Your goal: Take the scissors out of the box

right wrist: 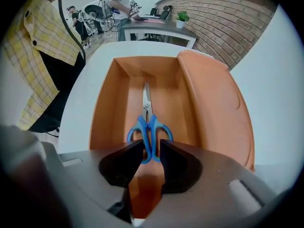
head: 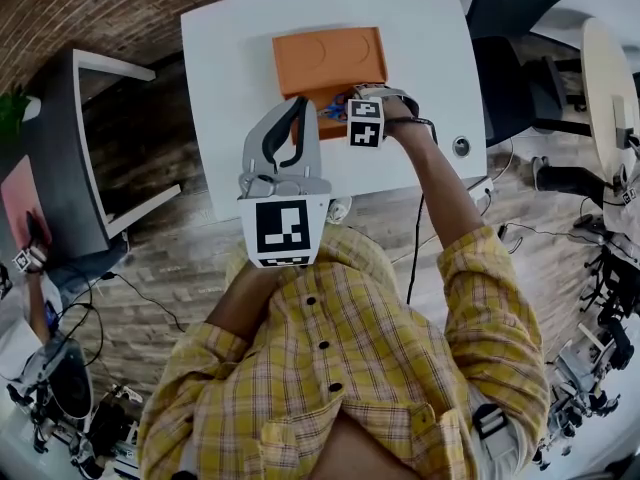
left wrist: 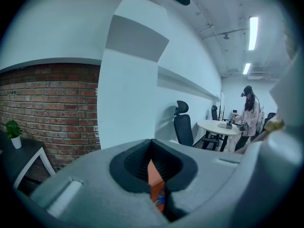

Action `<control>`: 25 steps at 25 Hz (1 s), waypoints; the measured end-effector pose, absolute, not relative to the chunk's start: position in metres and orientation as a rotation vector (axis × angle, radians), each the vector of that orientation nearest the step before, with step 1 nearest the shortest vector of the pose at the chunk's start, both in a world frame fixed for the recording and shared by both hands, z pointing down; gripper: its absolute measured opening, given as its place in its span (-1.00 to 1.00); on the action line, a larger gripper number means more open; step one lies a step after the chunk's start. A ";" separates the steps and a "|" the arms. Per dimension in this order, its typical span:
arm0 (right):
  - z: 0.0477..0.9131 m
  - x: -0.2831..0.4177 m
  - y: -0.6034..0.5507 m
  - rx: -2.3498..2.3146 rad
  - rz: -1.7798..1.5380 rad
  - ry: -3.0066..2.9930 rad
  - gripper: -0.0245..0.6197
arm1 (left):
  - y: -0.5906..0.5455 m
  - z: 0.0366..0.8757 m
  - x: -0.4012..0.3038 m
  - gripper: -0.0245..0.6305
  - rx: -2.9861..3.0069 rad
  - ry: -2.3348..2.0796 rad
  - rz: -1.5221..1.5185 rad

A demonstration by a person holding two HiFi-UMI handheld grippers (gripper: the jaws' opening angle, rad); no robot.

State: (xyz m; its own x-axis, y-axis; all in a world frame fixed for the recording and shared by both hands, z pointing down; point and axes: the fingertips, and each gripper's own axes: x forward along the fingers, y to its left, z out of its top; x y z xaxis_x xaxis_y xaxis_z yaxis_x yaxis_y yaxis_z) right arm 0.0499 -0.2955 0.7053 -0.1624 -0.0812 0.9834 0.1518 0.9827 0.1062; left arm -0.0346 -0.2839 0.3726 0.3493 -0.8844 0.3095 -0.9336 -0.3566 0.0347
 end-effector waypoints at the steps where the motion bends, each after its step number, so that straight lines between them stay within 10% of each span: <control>1: 0.707 0.050 -0.295 -0.056 -0.189 -1.720 -0.61 | -0.283 0.373 -0.034 -0.93 2.407 -1.643 0.354; 25: 0.695 0.046 -0.295 -0.047 -0.125 -1.741 -0.67 | -0.266 0.370 -0.029 -0.93 2.418 -1.634 0.365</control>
State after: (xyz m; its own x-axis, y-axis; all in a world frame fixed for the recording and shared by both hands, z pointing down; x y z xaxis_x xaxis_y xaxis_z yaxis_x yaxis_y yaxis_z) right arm 0.0458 -0.2950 0.6947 -0.1739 -0.0394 0.9840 0.1020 0.9931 0.0578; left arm -0.0291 -0.2662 0.3700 0.3585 -0.8797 0.3125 -0.9291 -0.3689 0.0273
